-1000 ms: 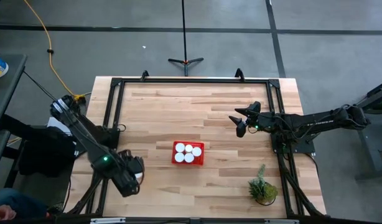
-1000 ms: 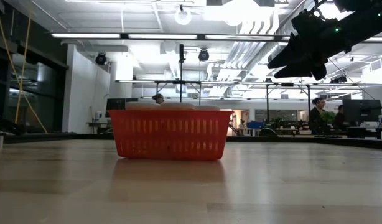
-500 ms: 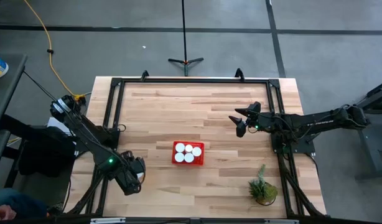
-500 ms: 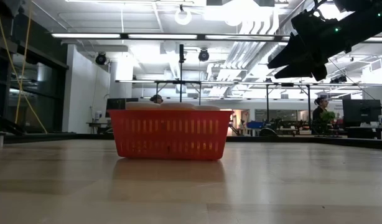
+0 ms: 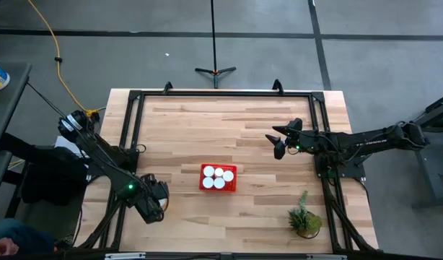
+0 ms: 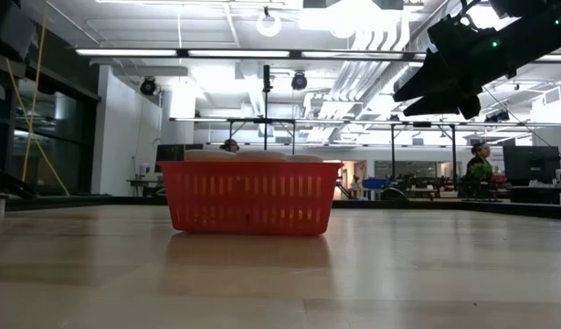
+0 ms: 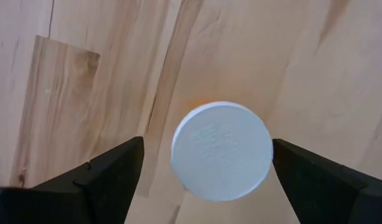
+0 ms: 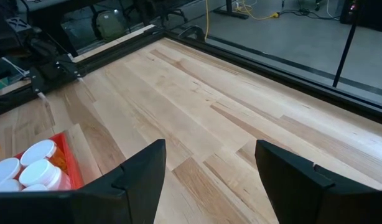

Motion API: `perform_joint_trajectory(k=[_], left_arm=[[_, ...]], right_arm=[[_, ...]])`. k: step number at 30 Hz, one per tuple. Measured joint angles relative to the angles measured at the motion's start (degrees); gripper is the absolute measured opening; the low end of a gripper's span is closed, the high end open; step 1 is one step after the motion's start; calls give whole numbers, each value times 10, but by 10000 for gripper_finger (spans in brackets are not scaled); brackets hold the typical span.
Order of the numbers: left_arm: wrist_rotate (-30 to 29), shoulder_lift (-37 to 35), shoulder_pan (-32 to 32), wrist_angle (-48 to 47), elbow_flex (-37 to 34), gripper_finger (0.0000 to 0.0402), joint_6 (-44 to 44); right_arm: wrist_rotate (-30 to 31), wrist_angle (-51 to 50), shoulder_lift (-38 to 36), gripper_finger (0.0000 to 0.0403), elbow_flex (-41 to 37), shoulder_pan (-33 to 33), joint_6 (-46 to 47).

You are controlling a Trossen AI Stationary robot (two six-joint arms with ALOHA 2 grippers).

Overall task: Pick and place pill bottles into a basket
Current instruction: Put the orange pill bottle into the red bin

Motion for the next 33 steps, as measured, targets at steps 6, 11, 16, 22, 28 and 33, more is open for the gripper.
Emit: perform_joint_trajectory(k=[6,11,16,22,28,33], left_arm=[[-1,0,0,24,-16,383,2],[-5,0,0,64,-37,383,6],[-23,0,0,64,-39,383,14],[-29,0,0,64,-39,383,36],[-27,0,0,64,-39,383,36],[-23,0,0,63,-39,383,36]], right_arm=[[0,0,0,238,0,0,0],[0,0,0,238,0,0,0],[0,0,0,239,0,0,0],[0,0,0,239,0,0,0],[0,0,0,239,0,0,0],[0,0,0,238,0,0,0]])
